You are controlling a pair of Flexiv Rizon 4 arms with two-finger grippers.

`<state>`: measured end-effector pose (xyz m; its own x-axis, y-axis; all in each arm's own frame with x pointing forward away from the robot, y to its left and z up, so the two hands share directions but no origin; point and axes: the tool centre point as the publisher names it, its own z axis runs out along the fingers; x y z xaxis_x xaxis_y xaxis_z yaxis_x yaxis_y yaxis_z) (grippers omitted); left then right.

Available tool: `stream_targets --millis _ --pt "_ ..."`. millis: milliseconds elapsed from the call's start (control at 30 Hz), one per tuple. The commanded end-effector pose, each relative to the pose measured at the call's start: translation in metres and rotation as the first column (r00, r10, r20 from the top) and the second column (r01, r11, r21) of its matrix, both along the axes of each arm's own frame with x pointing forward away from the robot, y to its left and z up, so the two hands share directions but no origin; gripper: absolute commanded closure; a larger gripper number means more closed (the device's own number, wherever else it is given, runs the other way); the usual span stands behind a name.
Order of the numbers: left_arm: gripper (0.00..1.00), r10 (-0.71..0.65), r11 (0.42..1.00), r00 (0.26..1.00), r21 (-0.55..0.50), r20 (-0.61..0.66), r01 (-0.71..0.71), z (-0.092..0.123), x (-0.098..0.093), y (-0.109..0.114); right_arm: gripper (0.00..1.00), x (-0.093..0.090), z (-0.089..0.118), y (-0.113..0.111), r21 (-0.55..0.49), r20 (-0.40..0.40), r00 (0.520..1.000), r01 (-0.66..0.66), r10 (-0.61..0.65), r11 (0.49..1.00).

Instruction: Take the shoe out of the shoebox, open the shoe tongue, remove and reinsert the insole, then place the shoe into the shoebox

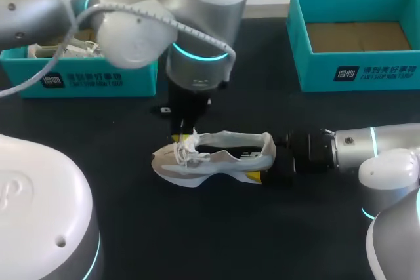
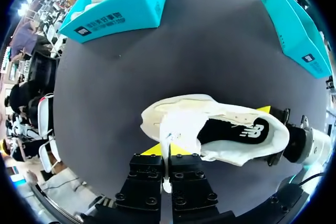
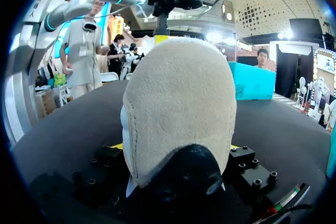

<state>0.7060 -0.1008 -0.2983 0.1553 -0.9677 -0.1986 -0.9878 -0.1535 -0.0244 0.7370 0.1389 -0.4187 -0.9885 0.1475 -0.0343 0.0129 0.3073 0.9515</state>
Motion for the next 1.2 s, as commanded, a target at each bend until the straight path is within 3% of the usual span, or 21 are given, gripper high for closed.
stream_targets --millis 33,400,467,633,700,867,933,1200 --pt "1.0 0.018 0.997 1.0 -0.073 0.005 -0.018 -0.012 0.001 0.024 1.0 0.0 -0.003 0.003 -0.002 0.001 1.0 0.003 -0.003 1.0" --pt "1.0 0.107 0.994 0.994 0.028 -0.011 -0.106 -0.061 0.009 0.057 1.0 0.0 -0.003 0.003 -0.002 0.001 1.0 0.003 -0.003 1.0" --pt "0.76 0.109 0.993 0.994 0.049 -0.013 -0.109 -0.07 0.009 0.059 1.0 0.0 -0.003 0.003 -0.002 0.001 1.0 0.003 -0.003 1.0" --pt "0.58 0.12 0.992 0.992 0.048 -0.042 -0.118 -0.084 0.007 0.064 1.0 0.0 -0.003 0.003 -0.002 0.001 1.0 0.003 -0.003 1.0" --pt "0.43 0.123 0.991 0.991 0.059 -0.042 -0.121 -0.086 0.006 0.065 1.0 0.0 -0.003 0.003 -0.002 0.001 1.0 0.003 -0.003 1.0" --pt "0.07 0.128 0.992 0.991 0.01 -0.044 -0.127 -0.066 0.008 0.069 1.0 0.0 -0.003 0.003 -0.002 0.001 1.0 0.003 -0.003 1.0" --pt "0.0 0.096 0.995 0.995 -0.023 -0.04 -0.097 -0.053 0.009 0.068 1.0 0.0 -0.003 0.003 -0.002 0.001 1.0 0.003 -0.003 1.0" --pt "0.0 -0.166 0.98 0.986 -0.114 -0.033 0.161 -0.003 0.014 0.048 1.0 0.0 -0.003 0.003 -0.002 0.001 1.0 0.003 -0.003 1.0"
